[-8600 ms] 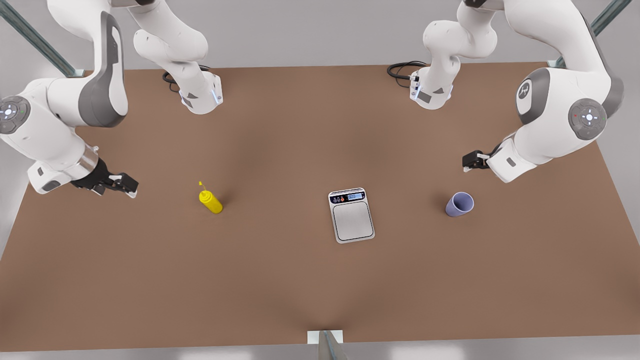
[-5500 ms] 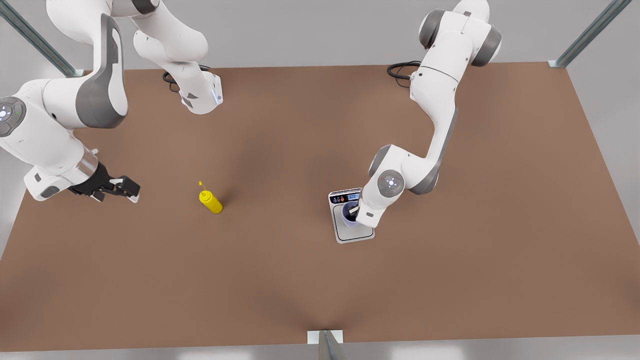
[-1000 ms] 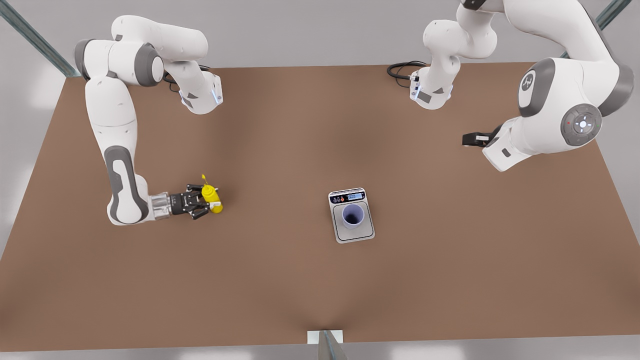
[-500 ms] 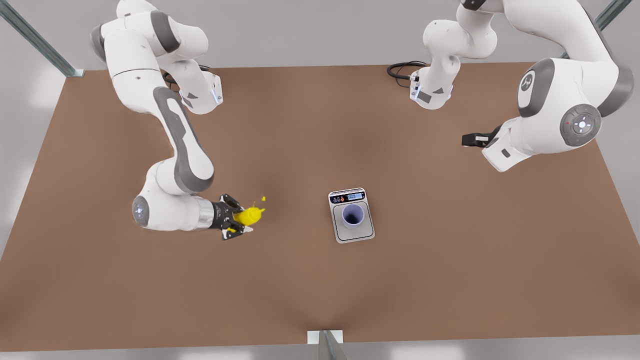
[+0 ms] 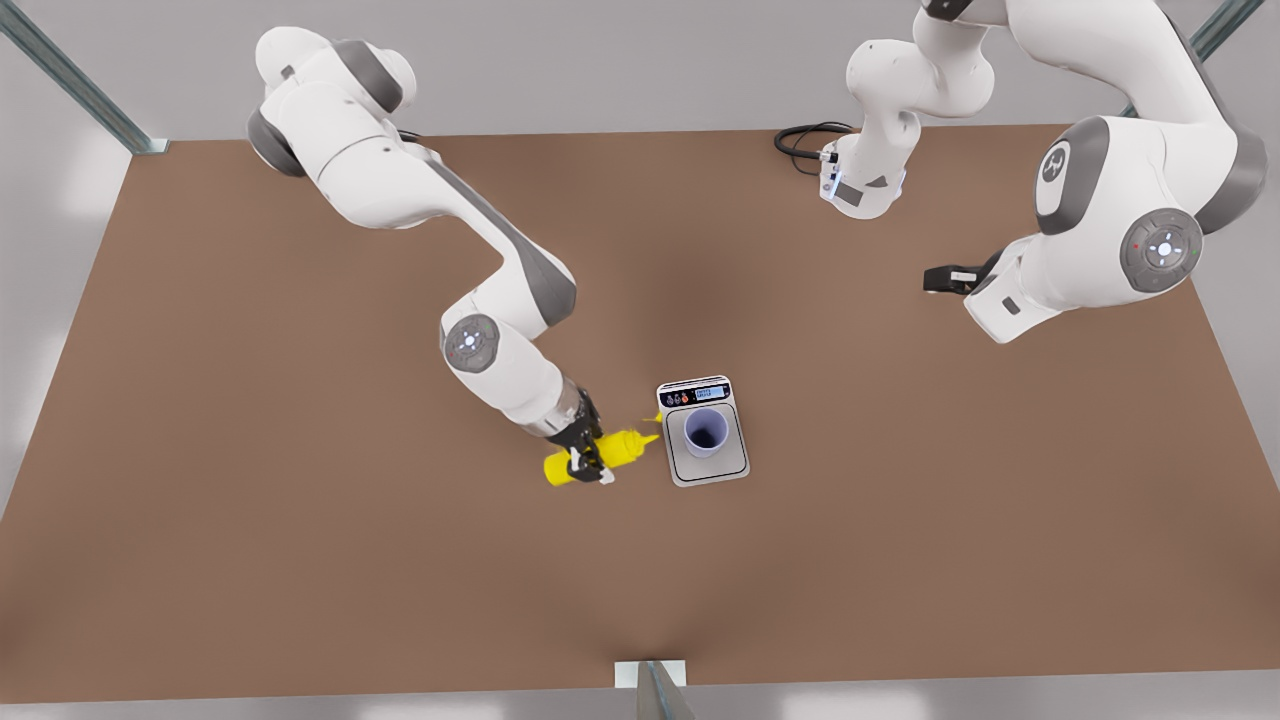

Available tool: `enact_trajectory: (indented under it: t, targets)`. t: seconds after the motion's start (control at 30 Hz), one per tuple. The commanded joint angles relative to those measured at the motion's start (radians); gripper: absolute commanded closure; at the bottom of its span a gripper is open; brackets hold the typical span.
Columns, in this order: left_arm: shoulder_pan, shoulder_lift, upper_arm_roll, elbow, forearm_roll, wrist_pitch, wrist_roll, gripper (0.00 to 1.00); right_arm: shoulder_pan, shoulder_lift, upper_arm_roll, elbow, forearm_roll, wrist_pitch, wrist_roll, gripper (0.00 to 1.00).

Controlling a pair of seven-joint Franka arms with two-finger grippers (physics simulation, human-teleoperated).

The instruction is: Move cup to the weight, pick up sauce bottle, pour sauce

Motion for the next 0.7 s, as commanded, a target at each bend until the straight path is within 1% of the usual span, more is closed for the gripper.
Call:
enact_trajectory:
  t: [0.0,0.03,0.1,0.13,0.17,0.2,0.23,0.3,0.33,0.4,0.5,0.6,0.67]
  targets:
    - [0.000,0.000,0.000,0.000,-0.004,0.000,0.002,0.00,0.004,0.005,0.016,-0.003,-0.065,0.056,0.039,0.79]
    - [0.000,-0.001,0.000,0.000,-0.004,-0.001,-0.002,0.00,0.009,0.011,0.058,-0.004,-0.143,0.059,0.039,0.79]
    - [0.000,-0.003,0.000,0.000,0.004,-0.004,-0.005,0.00,0.030,0.029,0.079,-0.001,-0.188,0.067,0.038,0.79]
    - [0.000,-0.008,0.002,0.000,-0.008,-0.032,-0.017,0.00,0.030,0.032,0.110,-0.004,-0.222,0.073,0.036,0.79]
    - [0.000,-0.011,0.003,-0.002,-0.004,-0.072,-0.012,0.00,0.032,0.038,0.111,-0.004,-0.251,0.075,0.035,0.79]
    - [0.000,-0.011,0.003,0.000,-0.001,-0.078,-0.012,0.00,0.036,0.049,0.130,-0.003,-0.324,0.076,0.035,0.79]
    - [0.000,0.002,0.005,0.037,-0.001,-0.055,-0.006,0.00,0.047,0.071,0.137,0.014,-0.424,0.078,0.035,0.79]
    - [0.000,0.009,0.005,0.032,0.001,0.052,-0.003,0.00,0.052,0.097,0.136,0.037,-0.548,0.105,0.030,0.79]
    - [0.000,0.026,0.005,0.029,0.002,0.060,-0.003,0.00,0.059,0.112,0.136,0.057,-0.582,0.105,0.029,0.79]
    - [0.000,0.034,0.005,0.028,0.004,0.060,-0.002,0.00,0.065,0.135,0.127,0.077,-0.692,0.134,0.026,0.79]
    - [0.000,0.032,-0.001,0.031,0.001,0.042,0.000,0.00,0.091,0.169,0.124,0.080,-0.825,0.147,-0.140,0.79]
    - [0.000,0.037,-0.003,0.029,0.001,0.042,-0.003,0.00,0.104,0.198,0.121,0.089,-0.917,0.148,-0.198,0.79]
    - [0.000,0.038,-0.003,0.029,0.002,0.042,-0.003,0.00,0.119,0.222,0.096,0.126,-0.932,0.150,-0.200,0.79]
